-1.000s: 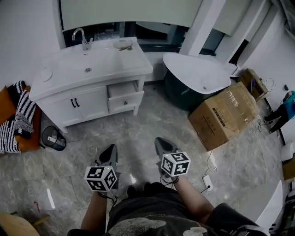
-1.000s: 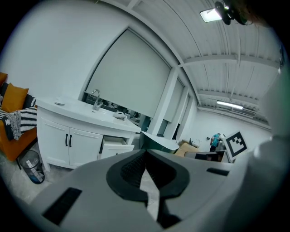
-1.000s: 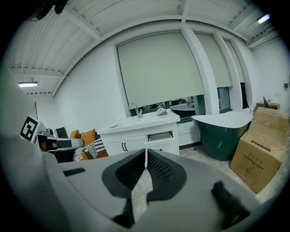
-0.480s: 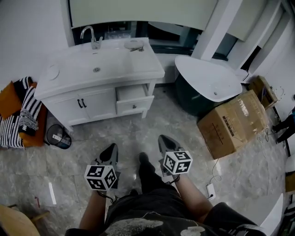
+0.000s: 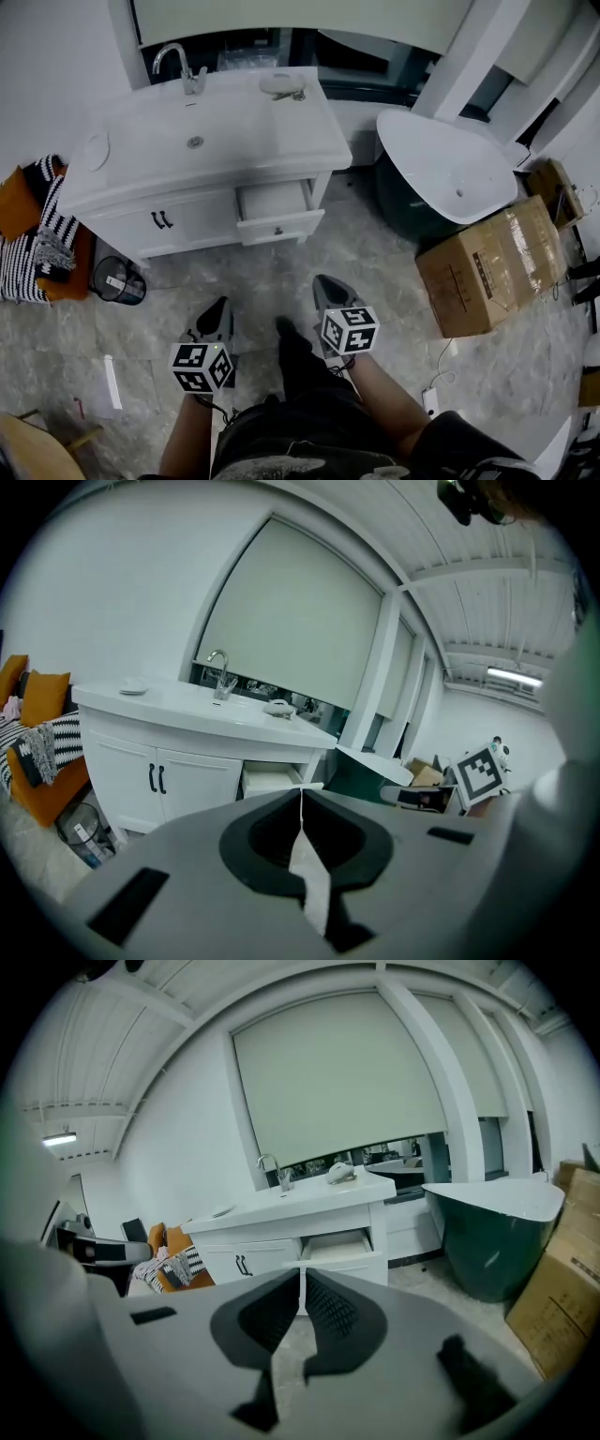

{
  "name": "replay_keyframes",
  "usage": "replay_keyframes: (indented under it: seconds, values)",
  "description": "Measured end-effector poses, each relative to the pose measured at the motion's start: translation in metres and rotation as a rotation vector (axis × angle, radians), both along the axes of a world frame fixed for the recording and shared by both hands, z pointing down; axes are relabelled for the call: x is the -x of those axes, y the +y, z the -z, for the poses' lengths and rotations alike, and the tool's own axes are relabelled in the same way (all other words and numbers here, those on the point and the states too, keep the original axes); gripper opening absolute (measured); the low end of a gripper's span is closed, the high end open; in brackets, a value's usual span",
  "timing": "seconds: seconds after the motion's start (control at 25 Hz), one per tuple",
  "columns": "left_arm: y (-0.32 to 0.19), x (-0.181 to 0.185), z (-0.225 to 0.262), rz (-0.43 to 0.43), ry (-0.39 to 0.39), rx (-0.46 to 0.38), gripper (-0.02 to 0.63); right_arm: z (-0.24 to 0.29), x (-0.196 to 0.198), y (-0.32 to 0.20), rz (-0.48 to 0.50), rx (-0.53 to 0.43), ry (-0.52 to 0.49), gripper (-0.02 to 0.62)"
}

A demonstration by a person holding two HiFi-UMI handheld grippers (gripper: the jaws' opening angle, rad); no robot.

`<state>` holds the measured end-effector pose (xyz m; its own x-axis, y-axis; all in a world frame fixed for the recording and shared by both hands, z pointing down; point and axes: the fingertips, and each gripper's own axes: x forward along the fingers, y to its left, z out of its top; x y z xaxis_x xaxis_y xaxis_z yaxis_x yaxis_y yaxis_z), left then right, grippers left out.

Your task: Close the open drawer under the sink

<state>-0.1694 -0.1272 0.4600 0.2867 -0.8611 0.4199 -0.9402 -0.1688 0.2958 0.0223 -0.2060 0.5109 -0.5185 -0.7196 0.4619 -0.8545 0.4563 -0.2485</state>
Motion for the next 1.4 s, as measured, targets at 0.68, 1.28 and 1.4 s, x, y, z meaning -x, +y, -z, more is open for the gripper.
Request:
replay_keyframes:
  seconds: [0.68,1.28,1.4]
  values:
    - [-0.152,-0.006,-0.104,0.080,-0.007,0.165,0.015,-0.127,0.032,-0.148,0.069,0.156,0.059,0.029]
    - [-0.199,-0.005,-0.220,0.166,0.060,0.304,0.015,-0.255,0.091,-0.213,0.103,0.258,0.106,0.156]
    - [-0.210,-0.001,-0.236,0.166,0.048,0.312,0.015,-0.273,0.100,-0.230,0.094,0.248,0.128,0.156]
